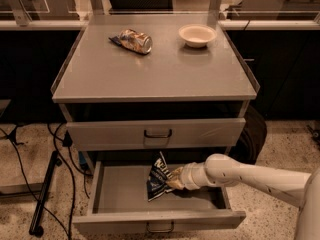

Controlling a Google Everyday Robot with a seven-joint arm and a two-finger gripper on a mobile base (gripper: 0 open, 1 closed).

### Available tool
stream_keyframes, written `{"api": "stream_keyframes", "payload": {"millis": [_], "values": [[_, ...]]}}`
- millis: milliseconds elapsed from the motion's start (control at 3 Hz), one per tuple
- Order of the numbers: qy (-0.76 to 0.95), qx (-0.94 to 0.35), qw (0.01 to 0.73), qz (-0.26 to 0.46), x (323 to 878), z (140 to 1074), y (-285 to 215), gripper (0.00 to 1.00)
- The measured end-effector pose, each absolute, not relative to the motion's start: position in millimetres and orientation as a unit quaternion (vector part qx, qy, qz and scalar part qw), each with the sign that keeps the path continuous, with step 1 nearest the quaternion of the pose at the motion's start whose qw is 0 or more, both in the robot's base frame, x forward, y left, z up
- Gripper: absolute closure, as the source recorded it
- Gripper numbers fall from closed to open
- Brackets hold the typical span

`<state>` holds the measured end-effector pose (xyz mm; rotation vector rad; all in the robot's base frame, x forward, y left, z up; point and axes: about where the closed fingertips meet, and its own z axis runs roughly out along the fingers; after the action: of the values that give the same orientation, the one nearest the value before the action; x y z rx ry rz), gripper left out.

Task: Place blue chip bag into middle drawer

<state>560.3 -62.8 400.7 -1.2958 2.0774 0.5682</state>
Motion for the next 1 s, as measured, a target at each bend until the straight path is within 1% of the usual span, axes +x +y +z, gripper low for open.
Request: {"api": "stream_keyframes", "payload": {"millis": [667, 1000], "values": [[0.786, -0.490, 0.309, 0.215, 560.3, 400.7, -62.7, 0.08], [0.786, -0.490, 0.309, 0.215, 560.2, 400.7, -62.7, 0.00]]}}
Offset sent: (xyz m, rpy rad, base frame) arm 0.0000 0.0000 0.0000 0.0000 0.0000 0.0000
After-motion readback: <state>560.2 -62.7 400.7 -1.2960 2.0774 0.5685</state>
